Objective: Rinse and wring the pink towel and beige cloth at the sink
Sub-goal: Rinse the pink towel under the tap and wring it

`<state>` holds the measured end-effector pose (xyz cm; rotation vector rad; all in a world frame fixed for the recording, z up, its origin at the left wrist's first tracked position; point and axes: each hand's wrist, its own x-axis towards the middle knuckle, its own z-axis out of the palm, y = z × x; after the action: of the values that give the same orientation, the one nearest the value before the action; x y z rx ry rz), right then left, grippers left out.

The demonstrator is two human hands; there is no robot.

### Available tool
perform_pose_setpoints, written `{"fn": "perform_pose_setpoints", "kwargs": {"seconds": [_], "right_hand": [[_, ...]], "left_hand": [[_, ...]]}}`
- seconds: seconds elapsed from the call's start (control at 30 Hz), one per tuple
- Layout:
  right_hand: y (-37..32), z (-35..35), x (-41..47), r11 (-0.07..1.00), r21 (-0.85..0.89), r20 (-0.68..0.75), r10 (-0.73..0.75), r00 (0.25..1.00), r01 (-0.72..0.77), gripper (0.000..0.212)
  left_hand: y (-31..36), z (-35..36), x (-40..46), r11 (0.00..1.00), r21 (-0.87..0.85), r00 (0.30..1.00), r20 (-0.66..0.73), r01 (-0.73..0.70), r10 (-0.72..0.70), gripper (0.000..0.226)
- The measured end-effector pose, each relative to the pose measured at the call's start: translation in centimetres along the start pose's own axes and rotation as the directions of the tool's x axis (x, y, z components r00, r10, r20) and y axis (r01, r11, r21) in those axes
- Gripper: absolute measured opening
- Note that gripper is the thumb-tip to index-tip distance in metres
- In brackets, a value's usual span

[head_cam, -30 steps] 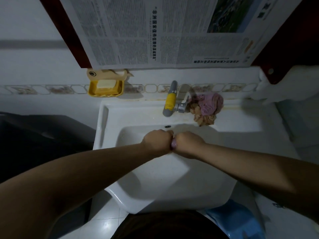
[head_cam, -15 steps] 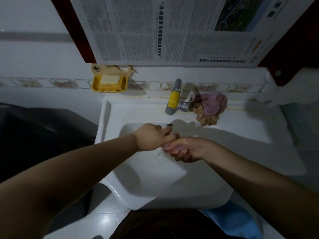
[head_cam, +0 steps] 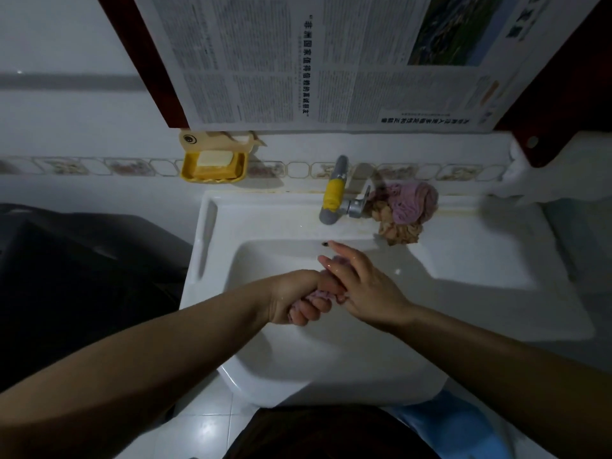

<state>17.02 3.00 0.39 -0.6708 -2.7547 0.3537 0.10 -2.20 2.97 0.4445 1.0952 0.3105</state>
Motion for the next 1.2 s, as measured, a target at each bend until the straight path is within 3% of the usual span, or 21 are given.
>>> {"fn": "perform_pose_setpoints", "kwargs": {"seconds": [0.1, 0.17, 0.27, 0.33, 0.4, 0.5, 0.57, 0.63, 0.7, 0.77, 0.93, 1.03, 1.13, 1.2], "right_hand": [[0.4, -1.4, 1.6, 0.984, -0.096, -0.243, -0.17, 0.955, 0.151, 0.043], [0.5, -2.1, 2.6, 0.943, -0.163, -0.232, -0.322, 0.918, 0.29, 0.03], [0.7, -2.4, 3.2, 0.882, -0.263, -0.066, -0.42, 0.905, 0.39, 0.033], [0.8, -1.9, 3.3, 0.879, -0.339, 0.1, -0.32, 0.942, 0.335, 0.038], [0.5, -1.3, 3.7, 0.923, -0.34, 0.329, -0.063, 0.942, 0.181, 0.026], [0.3, 0.1, 4.2, 0.963, -0.16, 0.459, 0.267, 0.847, -0.217, 0.019], [0.0, 1.1, 4.3, 0.925, -0.008, 0.507, 0.331, 0.796, -0.38, 0.024], [-0.4, 1.6, 4.3, 0.819, 0.167, 0.531, 0.395, 0.75, -0.55, 0.02], [-1.1, 1.4, 4.1, 0.559, 0.371, 0.545, 0.516, 0.661, -0.742, 0.017], [-1.7, 1.1, 4.0, 0.297, 0.493, 0.599, 0.567, 0.566, -0.818, 0.02], [-3.4, 0.7, 4.4, -0.106, 0.518, 0.771, 0.487, 0.41, -0.849, 0.024], [-4.3, 1.1, 4.4, -0.238, 0.536, 0.801, 0.444, 0.4, -0.81, 0.028], [-4.8, 1.2, 4.3, -0.224, 0.586, 0.774, 0.441, 0.454, -0.779, 0.027], [-4.8, 1.1, 4.3, -0.063, 0.648, 0.687, 0.478, 0.547, -0.759, 0.026]], "left_hand": [[0.2, 0.1, -0.6, 0.997, -0.054, 0.977, 0.21, 0.049, -0.036, 0.031], [0.1, -0.1, -0.8, 0.997, -0.006, 0.958, 0.279, 0.071, -0.067, 0.033], [0.1, -0.2, -0.9, 0.971, 0.234, 0.988, 0.135, 0.042, -0.075, 0.029], [0.2, 0.1, -0.4, 0.886, 0.459, 0.995, -0.097, 0.065, -0.022, 0.021], [0.1, 0.4, 0.7, 0.713, 0.695, 0.936, -0.303, 0.088, 0.18, 0.019], [-0.3, -0.2, 2.0, 0.322, 0.914, 0.735, -0.394, 0.247, 0.552, 0.041], [-0.3, -1.4, 2.4, 0.049, 0.948, 0.654, -0.253, 0.314, 0.713, 0.042], [0.4, -2.5, 2.4, -0.191, 0.945, 0.641, -0.025, 0.266, 0.767, 0.039], [1.5, -3.2, 1.7, -0.367, 0.912, 0.579, 0.202, 0.184, 0.79, 0.045], [2.5, -3.4, 0.8, -0.507, 0.855, 0.477, 0.403, 0.108, 0.781, 0.046], [3.8, -3.9, -0.6, -0.621, 0.784, 0.366, 0.577, 0.005, 0.73, 0.04], [3.8, -4.2, -1.1, -0.646, 0.764, 0.37, 0.598, 0.006, 0.711, 0.036], [3.5, -4.9, -1.5, -0.653, 0.757, 0.379, 0.6, 0.018, 0.705, 0.027], [3.2, -5.5, -1.6, -0.614, 0.789, 0.405, 0.552, 0.03, 0.729, 0.018]]}}
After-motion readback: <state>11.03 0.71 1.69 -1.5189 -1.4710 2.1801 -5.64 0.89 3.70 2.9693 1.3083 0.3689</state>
